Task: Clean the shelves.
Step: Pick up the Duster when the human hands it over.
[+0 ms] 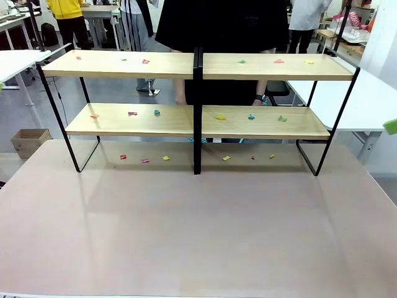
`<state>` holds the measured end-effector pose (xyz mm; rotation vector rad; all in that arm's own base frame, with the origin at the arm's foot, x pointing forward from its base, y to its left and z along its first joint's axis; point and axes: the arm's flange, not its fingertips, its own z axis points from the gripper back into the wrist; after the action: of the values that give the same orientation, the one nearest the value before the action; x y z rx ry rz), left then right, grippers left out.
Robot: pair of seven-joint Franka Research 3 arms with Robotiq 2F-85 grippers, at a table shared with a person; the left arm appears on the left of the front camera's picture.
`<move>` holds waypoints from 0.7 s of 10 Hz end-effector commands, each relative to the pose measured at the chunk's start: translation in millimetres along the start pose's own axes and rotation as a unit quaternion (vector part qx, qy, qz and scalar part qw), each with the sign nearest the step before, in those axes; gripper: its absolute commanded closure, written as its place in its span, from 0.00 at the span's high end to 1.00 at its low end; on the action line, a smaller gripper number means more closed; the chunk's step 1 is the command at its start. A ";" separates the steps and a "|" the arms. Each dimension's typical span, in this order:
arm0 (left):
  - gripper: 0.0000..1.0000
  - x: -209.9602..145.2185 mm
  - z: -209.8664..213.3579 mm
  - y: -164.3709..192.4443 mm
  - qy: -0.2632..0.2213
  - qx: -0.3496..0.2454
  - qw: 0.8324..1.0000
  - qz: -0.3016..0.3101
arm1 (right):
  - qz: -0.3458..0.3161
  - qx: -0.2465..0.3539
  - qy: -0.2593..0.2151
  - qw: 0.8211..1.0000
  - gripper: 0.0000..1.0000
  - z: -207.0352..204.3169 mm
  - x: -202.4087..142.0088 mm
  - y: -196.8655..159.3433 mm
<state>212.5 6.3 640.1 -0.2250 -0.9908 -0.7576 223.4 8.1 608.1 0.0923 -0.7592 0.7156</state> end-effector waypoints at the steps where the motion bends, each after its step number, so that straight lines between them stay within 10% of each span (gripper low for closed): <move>1: 1.00 -60.9 -42.1 -41.2 -0.018 0.005 1.000 -0.004 | 0.012 -0.021 -0.026 0.999 1.00 3.4 -15.5 16.3; 7: 1.00 -33.5 -38.1 -44.5 -0.091 0.049 0.995 0.011 | 0.009 -0.003 -0.099 0.995 1.00 46.6 -1.6 27.9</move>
<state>220.0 -8.1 662.5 -0.2394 -1.1639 -0.7202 193.7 13.7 637.2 0.1017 -0.9089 0.7507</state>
